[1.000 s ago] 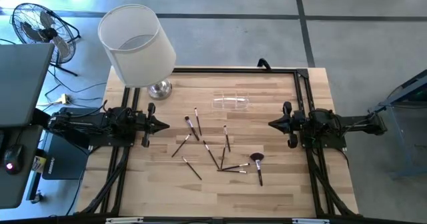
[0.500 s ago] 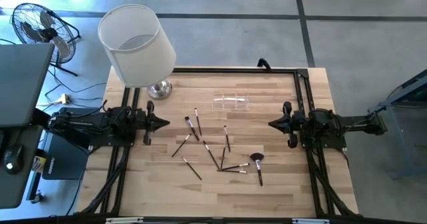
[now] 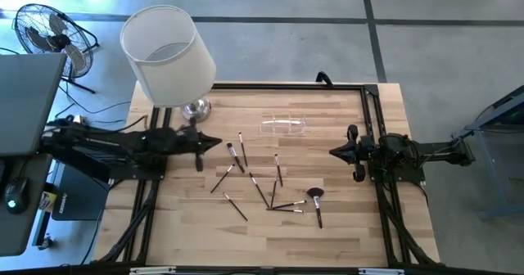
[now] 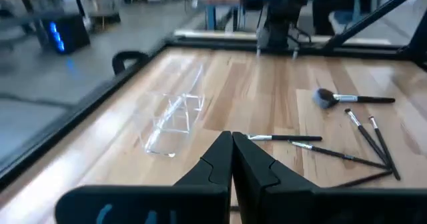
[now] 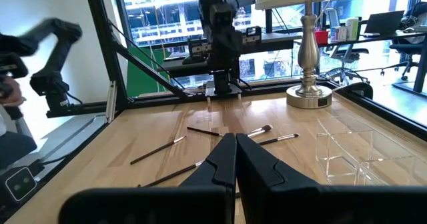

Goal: Put items in baskets/containers
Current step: Put the foundation brush into the transparent organizer

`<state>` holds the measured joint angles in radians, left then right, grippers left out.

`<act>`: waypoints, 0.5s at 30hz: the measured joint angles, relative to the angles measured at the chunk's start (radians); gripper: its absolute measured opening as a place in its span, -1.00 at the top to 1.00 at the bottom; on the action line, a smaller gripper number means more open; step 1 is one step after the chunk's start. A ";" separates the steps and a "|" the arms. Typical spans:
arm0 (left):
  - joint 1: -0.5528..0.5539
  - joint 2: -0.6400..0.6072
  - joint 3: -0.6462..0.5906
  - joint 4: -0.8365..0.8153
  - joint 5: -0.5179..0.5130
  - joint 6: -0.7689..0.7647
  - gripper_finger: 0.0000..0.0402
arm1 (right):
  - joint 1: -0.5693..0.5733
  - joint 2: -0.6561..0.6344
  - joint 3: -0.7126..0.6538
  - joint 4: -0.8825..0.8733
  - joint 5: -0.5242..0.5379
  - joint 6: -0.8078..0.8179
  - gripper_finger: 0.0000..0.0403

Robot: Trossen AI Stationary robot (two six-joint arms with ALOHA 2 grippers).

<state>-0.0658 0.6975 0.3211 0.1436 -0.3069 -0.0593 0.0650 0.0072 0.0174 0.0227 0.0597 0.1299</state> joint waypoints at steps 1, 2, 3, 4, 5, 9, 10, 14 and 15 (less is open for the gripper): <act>0.000 0.058 0.045 -0.026 -0.001 -0.032 1.00 | 0.000 0.000 0.000 0.000 0.000 0.000 1.00; 0.000 0.114 0.086 -0.057 -0.003 -0.075 1.00 | 0.000 0.000 0.000 0.000 0.000 0.000 1.00; -0.002 0.179 0.133 -0.079 -0.013 -0.127 1.00 | 0.000 0.000 0.000 0.000 0.000 0.000 1.00; -0.012 0.240 0.179 -0.095 -0.027 -0.185 1.00 | 0.000 0.000 0.000 0.000 0.000 0.000 1.00; -0.028 0.298 0.221 -0.109 -0.053 -0.241 1.00 | 0.000 0.000 0.000 0.000 0.000 0.000 1.00; -0.149 0.493 0.362 -0.154 -0.261 -0.396 1.00 | 0.000 0.000 0.000 0.000 0.000 0.000 1.00; -0.185 0.537 0.395 -0.152 -0.341 -0.444 1.00 | 0.000 0.000 0.000 0.000 0.000 0.000 1.00; -0.303 0.690 0.528 -0.156 -0.627 -0.653 1.00 | 0.000 0.000 0.000 0.000 0.000 0.000 1.00; -0.321 0.725 0.569 -0.170 -0.670 -0.704 1.00 | 0.000 0.000 0.000 0.000 0.000 0.000 1.00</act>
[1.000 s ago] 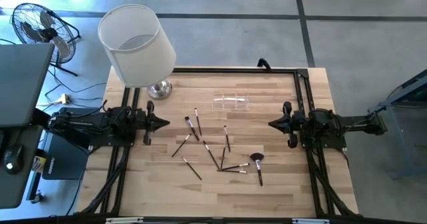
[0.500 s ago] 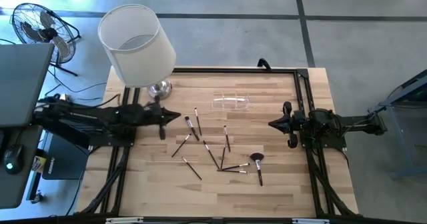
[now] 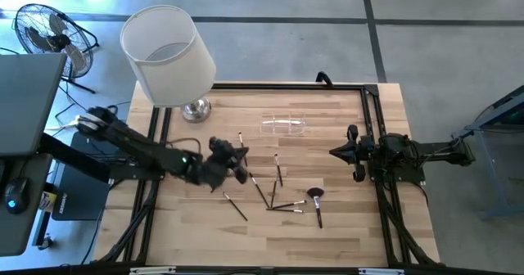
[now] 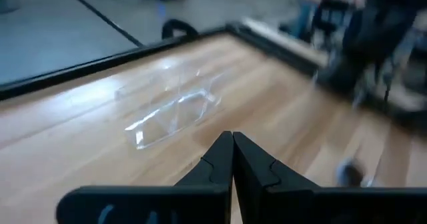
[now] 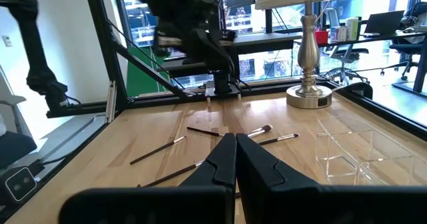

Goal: Put items in baskets/containers
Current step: Put the foundation brush into the transparent organizer

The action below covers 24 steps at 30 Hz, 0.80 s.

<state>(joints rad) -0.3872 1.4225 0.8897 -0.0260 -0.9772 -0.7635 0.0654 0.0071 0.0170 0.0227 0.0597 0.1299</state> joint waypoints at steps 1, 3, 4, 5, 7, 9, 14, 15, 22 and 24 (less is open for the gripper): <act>-0.016 0.032 0.042 -0.030 -0.036 -0.056 1.00 | 0.000 0.000 0.000 0.000 0.000 0.000 1.00; -0.036 0.096 0.137 -0.128 -0.082 -0.159 1.00 | 0.000 0.000 0.000 0.000 0.000 0.000 1.00; -0.040 0.128 0.189 -0.193 -0.085 -0.211 1.00 | 0.000 0.000 0.000 0.000 0.000 0.000 1.00; -0.040 0.157 0.241 -0.271 -0.084 -0.264 1.00 | 0.000 0.000 0.000 0.000 0.000 0.000 1.00; -0.037 0.208 0.347 -0.469 -0.054 -0.402 1.00 | 0.000 0.000 0.000 0.000 0.000 0.000 1.00; -0.019 0.261 0.452 -0.672 0.009 -0.568 1.00 | 0.000 0.000 0.000 0.000 0.000 0.000 1.00; 0.038 0.348 0.608 -1.110 0.305 -0.924 1.00 | 0.000 0.000 0.000 0.000 0.000 0.000 1.00; 0.050 0.355 0.616 -1.157 0.354 -0.955 1.00 | 0.000 0.000 0.000 0.000 0.000 0.000 1.00; 0.146 0.363 0.615 -1.198 0.504 -1.045 1.00 | 0.000 0.000 0.000 0.001 0.000 0.000 1.00; 0.180 0.363 0.615 -1.206 0.532 -1.042 0.99 | 0.000 0.000 0.000 0.001 0.000 0.000 1.00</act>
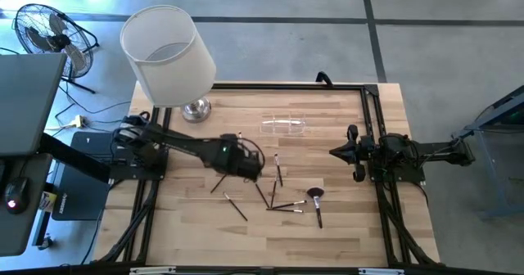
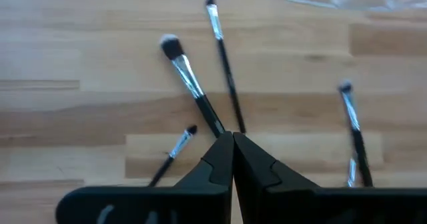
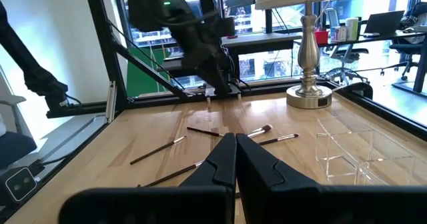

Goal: Put items in baskets/containers
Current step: Put the foundation brush into the transparent organizer

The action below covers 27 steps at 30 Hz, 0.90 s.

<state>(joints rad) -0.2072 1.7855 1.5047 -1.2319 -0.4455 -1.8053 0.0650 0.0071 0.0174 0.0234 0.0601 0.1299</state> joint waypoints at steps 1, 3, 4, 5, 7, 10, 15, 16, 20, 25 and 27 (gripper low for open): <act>0.017 0.000 0.000 -0.002 0.011 0.010 0.98 | 0.000 0.000 0.000 0.000 0.000 0.000 1.00; 0.045 0.000 0.000 -0.001 0.035 0.054 0.92 | 0.000 0.000 0.000 0.000 0.000 0.000 1.00; 0.055 0.000 0.000 -0.001 0.044 0.074 0.88 | 0.000 0.000 0.000 0.000 0.000 0.000 1.00; 0.064 0.000 0.000 -0.001 0.049 0.091 0.83 | 0.000 0.000 0.000 0.000 0.000 0.000 1.00; 0.079 0.000 0.000 -0.002 0.050 0.107 0.71 | 0.000 0.000 0.000 0.000 0.000 0.000 1.00; 0.098 0.000 0.000 -0.002 0.045 0.115 0.51 | 0.000 0.000 0.000 0.001 0.000 0.000 1.00; 0.130 0.024 -0.003 -0.031 0.072 0.028 0.23 | 0.000 0.000 0.000 0.001 0.000 0.000 1.00; 0.135 0.034 -0.004 -0.046 0.076 0.002 0.19 | 0.000 0.000 0.000 0.001 0.000 0.000 1.00; 0.146 0.063 -0.051 -0.051 0.090 -0.103 0.14 | 0.000 0.003 0.000 0.000 0.000 0.000 1.00; 0.163 0.089 -0.096 -0.025 0.106 -0.163 0.14 | 0.000 0.011 0.000 -0.001 -0.001 0.000 1.00; 0.176 0.101 -0.108 0.061 0.120 -0.163 0.14 | 0.000 0.013 0.000 -0.001 0.000 0.000 1.00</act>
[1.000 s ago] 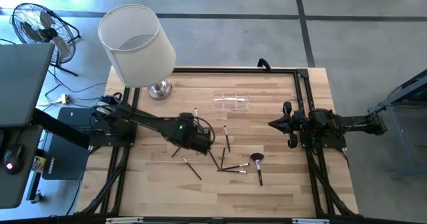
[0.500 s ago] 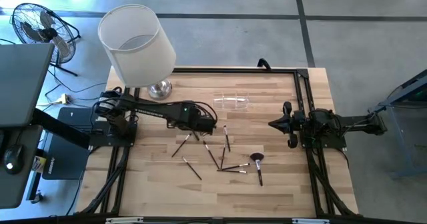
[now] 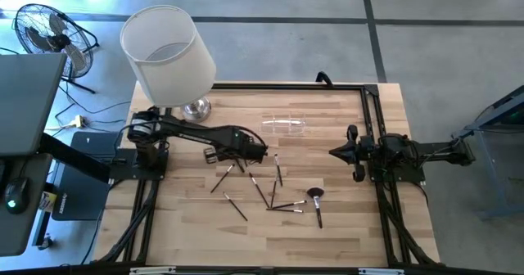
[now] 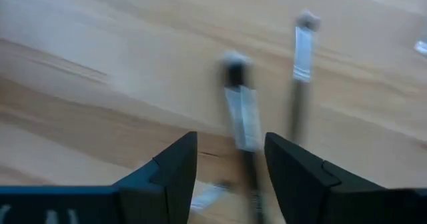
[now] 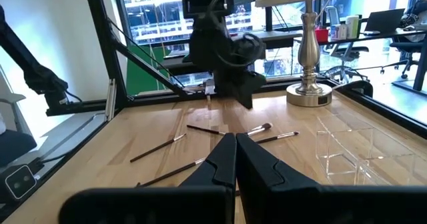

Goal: Put items in baskets/containers
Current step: Put the foundation brush into the transparent organizer

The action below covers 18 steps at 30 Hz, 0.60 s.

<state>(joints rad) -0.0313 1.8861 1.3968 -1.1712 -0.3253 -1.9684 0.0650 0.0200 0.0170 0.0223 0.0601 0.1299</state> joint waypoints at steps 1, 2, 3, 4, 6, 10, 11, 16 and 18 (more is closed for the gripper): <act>0.004 0.007 -0.010 0.008 0.012 0.004 0.14 | 0.000 0.001 0.000 0.000 0.000 0.000 1.00; 0.009 0.009 -0.022 0.005 0.026 0.015 0.14 | 0.000 0.000 0.000 0.000 -0.001 0.000 1.00; 0.011 0.014 -0.029 0.029 0.031 0.028 0.14 | 0.000 0.000 0.000 0.000 0.000 0.000 1.00; 0.016 0.019 -0.037 0.086 0.031 0.036 0.14 | 0.000 0.000 0.000 0.000 0.000 0.000 1.00; 0.023 0.027 -0.060 0.107 0.062 0.050 0.14 | 0.000 0.000 0.000 0.000 0.000 0.000 1.00; 0.032 0.042 -0.096 0.176 0.085 0.052 0.14 | 0.000 0.000 0.000 0.000 0.000 0.000 1.00; 0.033 0.042 -0.109 0.159 0.090 0.052 0.14 | 0.000 0.000 0.000 0.000 0.000 0.000 1.00; 0.032 0.040 -0.161 0.282 0.078 0.051 0.15 | 0.000 0.003 0.000 0.001 0.000 0.000 1.00; 0.031 0.038 -0.172 0.300 0.076 0.052 0.15 | 0.000 0.006 0.000 0.002 0.000 0.000 1.00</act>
<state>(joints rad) 0.0002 1.9238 1.2245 -0.8707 -0.2493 -1.9163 0.0652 0.0261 0.0171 0.0238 0.0605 0.1299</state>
